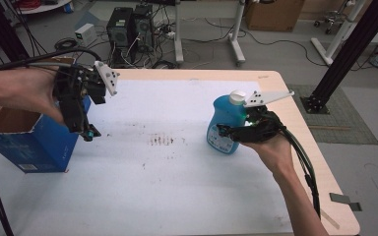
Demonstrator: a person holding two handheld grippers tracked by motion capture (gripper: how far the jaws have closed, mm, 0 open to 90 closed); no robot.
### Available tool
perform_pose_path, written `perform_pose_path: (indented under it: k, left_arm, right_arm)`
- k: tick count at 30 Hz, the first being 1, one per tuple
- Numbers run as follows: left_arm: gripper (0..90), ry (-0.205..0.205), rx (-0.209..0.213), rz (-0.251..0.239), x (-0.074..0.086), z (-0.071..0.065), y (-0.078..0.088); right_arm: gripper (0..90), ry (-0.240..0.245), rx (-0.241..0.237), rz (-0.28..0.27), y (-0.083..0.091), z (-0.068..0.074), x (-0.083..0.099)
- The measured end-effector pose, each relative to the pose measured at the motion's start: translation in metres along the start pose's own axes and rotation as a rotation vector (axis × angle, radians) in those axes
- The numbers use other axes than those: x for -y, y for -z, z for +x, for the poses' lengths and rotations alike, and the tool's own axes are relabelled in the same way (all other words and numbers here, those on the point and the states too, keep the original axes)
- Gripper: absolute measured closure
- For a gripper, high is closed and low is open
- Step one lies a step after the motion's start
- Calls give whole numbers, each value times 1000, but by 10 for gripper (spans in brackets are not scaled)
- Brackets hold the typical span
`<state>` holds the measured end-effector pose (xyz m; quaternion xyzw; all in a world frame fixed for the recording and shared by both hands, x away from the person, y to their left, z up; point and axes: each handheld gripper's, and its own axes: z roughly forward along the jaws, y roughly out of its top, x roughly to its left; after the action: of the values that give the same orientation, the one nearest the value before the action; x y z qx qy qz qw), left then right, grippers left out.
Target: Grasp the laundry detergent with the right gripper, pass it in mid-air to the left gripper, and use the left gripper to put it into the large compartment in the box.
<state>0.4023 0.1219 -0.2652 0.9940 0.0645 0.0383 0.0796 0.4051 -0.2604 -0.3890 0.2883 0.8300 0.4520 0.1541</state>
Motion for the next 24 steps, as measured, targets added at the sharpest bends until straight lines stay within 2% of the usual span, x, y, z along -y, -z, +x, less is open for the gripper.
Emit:
perform_pose_path:
  k: [3, 6, 7, 8, 9, 11, 14, 17, 19, 20, 21, 24]
  left_arm:
    - [90, -1, 5, -5, -1, 1, 2]
    - [90, -1, 8, -6, -2, 3, 4]
    - [90, -1, 8, -6, -2, 3, 4]
    - [90, 4, 8, -11, -3, 4, 5]
    - [90, 5, 13, -23, -5, 5, 8]
    - [90, 7, 15, -30, -6, 5, 9]
    - [90, 2, 21, -46, -12, 5, 15]
    - [90, -2, 27, -76, -20, 5, 24]
    - [90, 0, 31, -88, -22, 5, 25]
    - [90, 3, 35, -95, -23, 5, 27]
    - [90, 0, 36, -101, -25, 5, 29]
    - [89, 3, 49, -134, -34, 2, 36]
  right_arm:
    - [467, 17, -10, 3, 0, 1, -1]
    - [466, 40, -66, 19, 1, 4, -4]
    - [466, 40, -66, 19, 1, 4, -4]
    - [465, 46, -87, 18, 1, 6, -5]
    - [465, 65, -130, -1, 3, 11, -9]
    - [465, 80, -173, -12, 3, 16, -15]
    - [465, 109, -204, -17, 4, 23, -22]
    - [464, 188, -266, -4, 3, 36, -39]
    - [464, 211, -298, 0, 0, 40, -46]
    - [464, 211, -298, 0, 0, 40, -46]
    - [464, 236, -336, 3, -3, 45, -53]
    - [464, 252, -388, -8, -9, 51, -63]
